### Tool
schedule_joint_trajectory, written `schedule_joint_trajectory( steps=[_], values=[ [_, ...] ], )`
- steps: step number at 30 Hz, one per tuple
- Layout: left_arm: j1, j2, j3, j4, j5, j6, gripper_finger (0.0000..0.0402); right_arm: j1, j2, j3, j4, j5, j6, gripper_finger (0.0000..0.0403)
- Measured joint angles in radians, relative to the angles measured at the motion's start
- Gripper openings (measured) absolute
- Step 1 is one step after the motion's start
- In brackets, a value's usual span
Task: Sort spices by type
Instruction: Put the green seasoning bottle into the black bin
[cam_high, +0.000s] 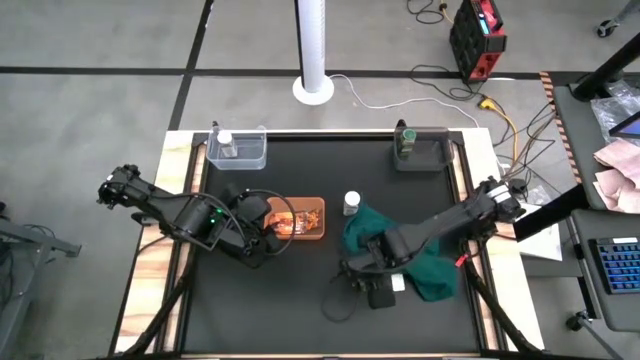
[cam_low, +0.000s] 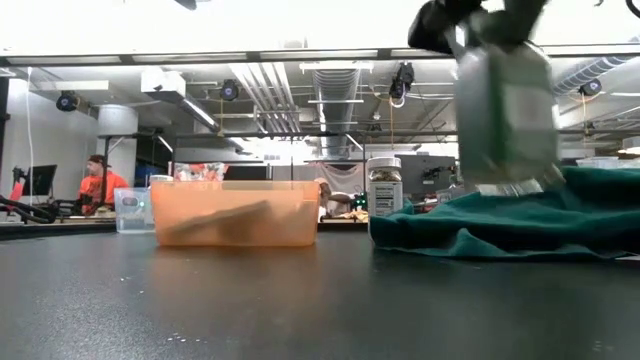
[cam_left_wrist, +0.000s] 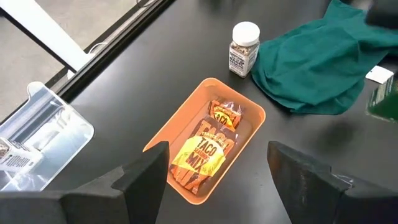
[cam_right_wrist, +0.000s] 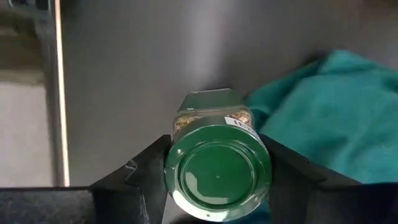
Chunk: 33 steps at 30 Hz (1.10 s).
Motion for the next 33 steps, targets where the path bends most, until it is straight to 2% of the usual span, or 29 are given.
schedule_joint_trajectory(
  steps=[5, 7, 10, 15, 19, 22, 25, 28, 33],
  values=[
    [0.0, 0.0, 0.0, 0.0, -0.005, 0.003, 0.0255, -0.108, -0.027, 0.126, -0.081, 0.023, 0.07, 0.0197],
    [0.0, 0.0, 0.0, 0.0, -0.005, 0.003, 0.0255, -0.167, -0.044, 0.165, -0.112, 0.067, 0.078, 0.0197],
    [0.0, 0.0, 0.0, 0.0, -0.005, 0.003, 0.0255, -0.293, -0.067, 0.216, -0.176, 0.101, 0.084, 0.0197],
    [0.001, -0.003, 0.0, 0.0, -0.006, 0.008, 0.0255, -0.566, -0.096, 0.299, -0.286, 0.118, 0.129, 0.0197],
    [0.011, -0.003, 0.0, 0.0, -0.006, 0.008, 0.0255, -0.824, -0.116, 0.316, -0.31, 0.111, 0.173, 0.0197],
    [0.027, -0.004, 0.0, 0.0, -0.007, 0.008, 0.0255, -1.021, -0.118, 0.316, -0.347, 0.062, 0.198, 0.0197],
    [0.049, -0.005, 0.0, -0.001, -0.006, 0.015, 0.0255, -1.18, -0.117, 0.316, -0.382, 0.045, 0.199, 0.0197],
    [0.075, -0.005, 0.0, -0.001, -0.007, 0.034, 0.0255, -1.286, -0.117, 0.316, -0.396, 0.039, 0.195, 0.0197],
    [0.128, -0.005, 0.0, -0.001, -0.007, 0.063, 0.0255, -1.387, -0.117, 0.308, -0.415, 0.037, 0.193, 0.0197]
  ],
)
